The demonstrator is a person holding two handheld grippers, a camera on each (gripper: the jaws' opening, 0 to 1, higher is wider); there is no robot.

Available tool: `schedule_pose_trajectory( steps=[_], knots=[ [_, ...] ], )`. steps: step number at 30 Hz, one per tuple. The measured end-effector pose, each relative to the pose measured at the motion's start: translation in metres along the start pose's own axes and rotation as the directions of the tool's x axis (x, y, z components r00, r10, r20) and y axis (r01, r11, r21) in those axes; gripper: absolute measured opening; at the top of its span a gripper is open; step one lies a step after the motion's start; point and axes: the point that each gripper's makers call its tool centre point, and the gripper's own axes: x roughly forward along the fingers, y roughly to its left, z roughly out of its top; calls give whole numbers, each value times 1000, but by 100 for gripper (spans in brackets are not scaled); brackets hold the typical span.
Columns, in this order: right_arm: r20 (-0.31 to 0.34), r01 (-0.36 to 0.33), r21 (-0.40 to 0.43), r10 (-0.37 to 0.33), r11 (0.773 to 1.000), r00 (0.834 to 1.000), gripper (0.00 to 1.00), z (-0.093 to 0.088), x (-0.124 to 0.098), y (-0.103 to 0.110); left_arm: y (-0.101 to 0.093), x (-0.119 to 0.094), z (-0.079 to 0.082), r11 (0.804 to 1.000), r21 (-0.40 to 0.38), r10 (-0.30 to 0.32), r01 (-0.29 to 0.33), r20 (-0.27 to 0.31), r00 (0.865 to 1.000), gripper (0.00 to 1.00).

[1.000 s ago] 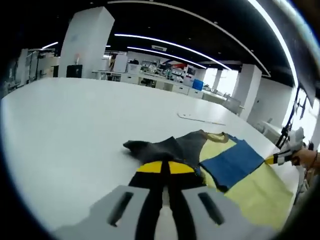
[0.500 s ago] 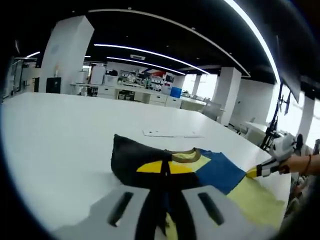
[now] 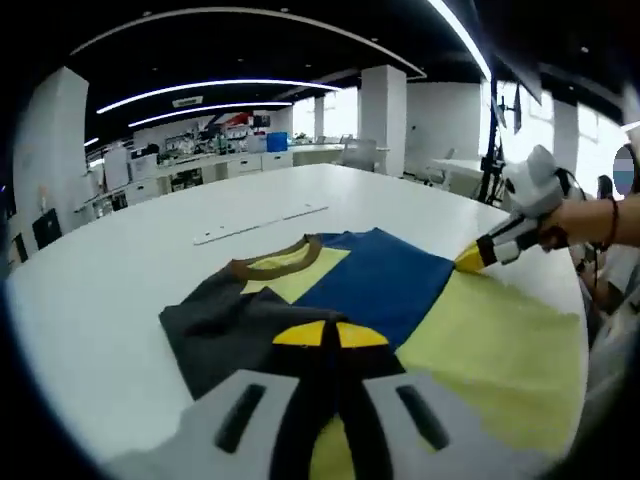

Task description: Fold the garment on the visible template until the final outline fits inside the template.

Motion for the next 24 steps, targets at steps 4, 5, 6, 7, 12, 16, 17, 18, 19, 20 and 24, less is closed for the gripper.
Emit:
schedule_pose_trajectory(
  steps=[4, 5, 6, 7, 12, 16, 17, 18, 19, 20, 24],
  knots=[
    [4, 2, -2, -2, 1000, 1000, 0, -1, -1, 2, -10, 5, -16, 997, 83, -2, 8, -66, 998, 0],
    [5, 3, -2, -3, 1000, 1000, 0, -1, 0, 0, -12, 8, -21, 996, 89, -2, 8, -78, 997, 0],
    [5, 3, -2, -3, 1000, 1000, 0, -1, -1, 2, -11, 10, -24, 996, 91, -3, 10, -79, 997, 0],
    [5, 3, -2, -3, 1000, 1000, 0, -1, -1, 3, -12, 11, -28, 996, 90, 3, 6, -93, 996, 0],
    [4, 6, -7, -6, 1000, 1000, 0, 0, 2, -2, -13, 14, -41, 997, 71, 20, -11, -121, 992, 0],
    [3, 8, -8, -8, 1000, 1000, 0, 0, 1, -2, -17, 12, -36, 993, 112, 38, -24, -124, 992, 0],
    [3, 6, -5, -6, 1000, 1000, 0, -1, -1, 3, -17, 12, -36, 992, 123, 42, -26, -129, 991, 0],
    [4, 5, -3, -5, 1000, 1000, 0, -1, -2, 4, -17, 13, -35, 991, 130, 46, -29, -132, 990, 0],
    [10, 3, -4, -2, 1000, 1000, 0, -1, -2, 4, -17, 14, -35, 991, 129, 48, -31, -133, 990, 0],
    [17, 1, -4, -1, 1000, 1000, 0, -1, -1, 3, -18, 14, -34, 991, 127, 49, -32, -133, 990, 0],
    [38, -1, 48, -1, 999, 999, 0, 3, -4, 2, -16, 14, -35, 993, 112, 60, -45, -133, 989, 1]
  ],
)
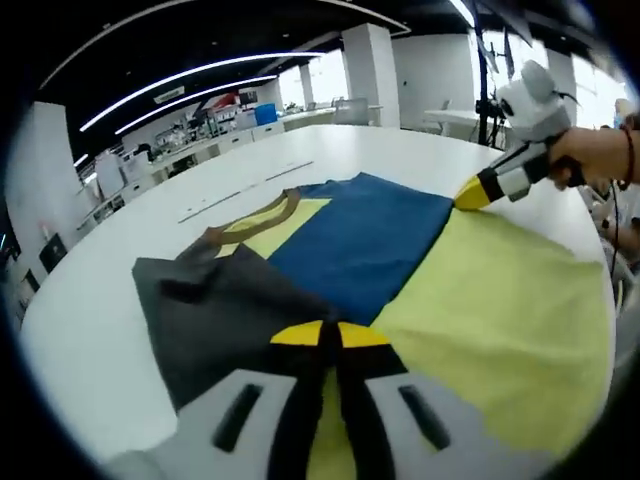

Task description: Fold the garment on the visible template until the final outline fits inside the template.

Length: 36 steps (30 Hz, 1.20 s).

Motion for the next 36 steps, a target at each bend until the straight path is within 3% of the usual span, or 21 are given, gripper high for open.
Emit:
schedule_pose_trajectory(
  steps=[4, 6, 8, 11, 18, 22, 27, 33, 36],
  knots=[
    [19, 24, 17, -24, 1000, 1000, 13, -2, -2, -6, 0, 0, 0, 1000, -3, 8, -8, -3, 1000, 1],
    [54, 16, 15, -17, 1000, 998, 21, 6, -2, -8, -1, 0, 1, 999, -41, -9, 10, 12, 1000, 3],
    [75, -3, 0, 3, 1000, 997, 30, 12, -4, -5, -4, -1, 2, 996, -86, -37, 39, 23, 999, 10],
    [97, -30, -21, 32, 999, 995, 42, 21, -10, 3, -4, 0, 3, 996, -80, -43, 45, 23, 999, 25],
    [133, -95, -61, 102, 994, 986, 70, 37, -29, 19, -16, -10, 26, 994, -51, -93, 98, 95, 991, 35],
    [137, -135, -99, 148, 986, 979, 79, 39, -44, 33, -18, -23, 42, 991, -65, -106, 116, 147, 983, 37],
    [126, -172, -150, 191, 974, 973, 90, 36, -62, 48, 2, -46, 55, 989, -121, -55, 81, 200, 978, 44],
    [103, -192, -211, 217, 958, 971, 100, 30, -77, 57, 30, -72, 51, 980, -197, 41, -1, 200, 979, 59],
    [97, -199, -215, 224, 956, 970, 100, 27, -85, 59, 43, -81, 45, 966, -255, 78, -26, 197, 977, 66]
  ],
)
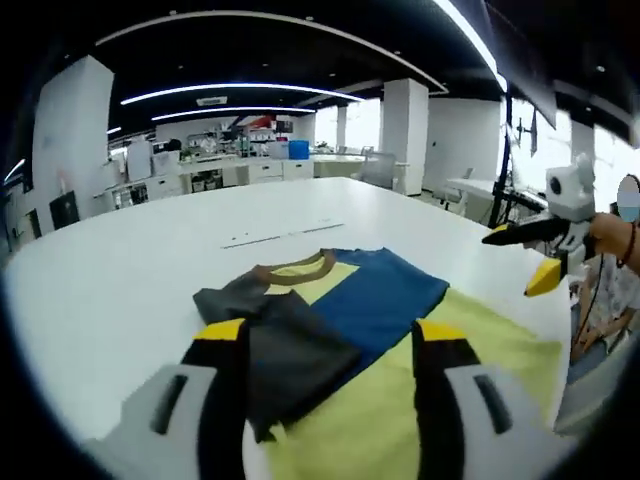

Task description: Fold the garment on the visible template until the final outline fits inside the template.

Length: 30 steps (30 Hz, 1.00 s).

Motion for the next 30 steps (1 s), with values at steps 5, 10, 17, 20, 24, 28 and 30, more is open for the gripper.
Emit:
schedule_pose_trajectory(
  steps=[5, 10, 17, 20, 24, 28, 30],
  knots=[
    [-9, -11, -10, 11, 1000, 1000, 100, -4, -10, 6, 24, -13, -9, 997, -54, 58, -59, -14, 998, 71],
    [-24, -6, -32, 5, 999, 1000, 100, -8, -20, 13, 44, -20, -26, 988, -89, 118, -123, -52, 992, 73],
    [-44, 11, -18, -11, 1000, 999, 98, -14, -28, 20, 52, -24, -44, 974, -170, 138, -150, -76, 987, 63],
    [-52, 16, -17, -17, 1000, 998, 98, -18, -32, 22, 59, -27, -51, 969, -175, 158, -172, -93, 983, 55],
    [-56, 21, -4, -21, 1000, 998, 97, -23, -37, 28, 76, -36, -62, 944, -210, 233, -254, -117, 965, 40],
    [-71, 37, -1, -37, 999, 997, 97, -29, -40, 27, 79, -39, -77, 921, -265, 254, -287, -152, 955, 31],
    [-71, 41, 3, -41, 999, 997, 96, -30, -41, 28, 77, -37, -81, 910, -311, 242, -273, -138, 961, 30]
  ],
)
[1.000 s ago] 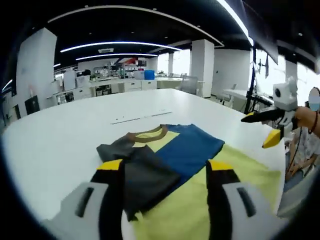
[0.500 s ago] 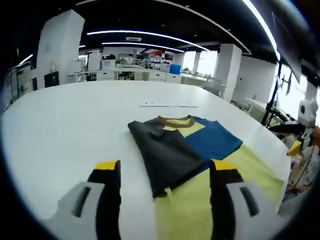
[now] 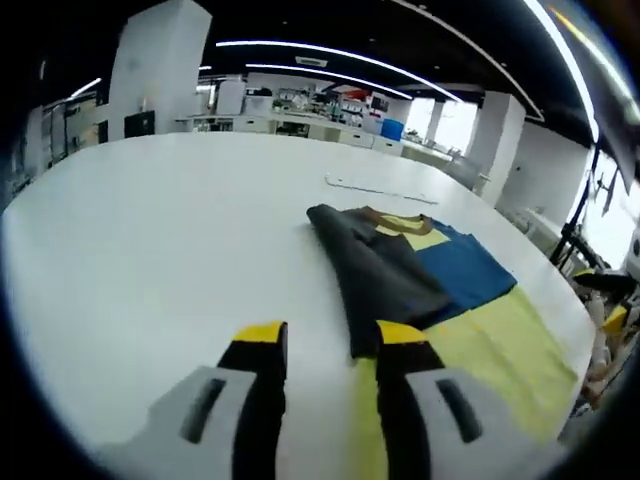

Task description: Fold the garment on the visible template until the final outline fits inside the template.

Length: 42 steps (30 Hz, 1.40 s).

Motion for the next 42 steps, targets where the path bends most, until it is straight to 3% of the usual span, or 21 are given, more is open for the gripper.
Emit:
schedule_pose_trajectory(
  steps=[9, 18, 24, 28, 34, 42],
  knots=[
    [-11, 36, 17, -36, 999, 999, 93, -6, -4, -8, -9, 8, -18, 993, -121, -8, 5, -26, 1000, 19],
    [-22, 62, 29, -61, 998, 998, 90, -7, -6, -14, -18, 19, -25, 987, -157, -30, 22, -49, 998, 9],
    [-25, 75, 34, -74, 997, 997, 88, -7, -4, -16, -20, 19, -24, 992, -123, -17, 9, -59, 998, 8],
    [-23, 75, 31, -74, 997, 997, 87, -5, -3, -14, -12, 16, -17, 994, -106, 18, -22, -38, 999, 0],
    [-23, 68, 30, -67, 997, 997, 86, -5, 0, -11, -14, 16, -16, 995, -99, -11, 7, -42, 999, 0],
    [-25, 66, 32, -65, 997, 998, 85, -5, 0, -10, -10, 5, 4, 996, -92, -21, 23, 23, 1000, 0]
  ],
)
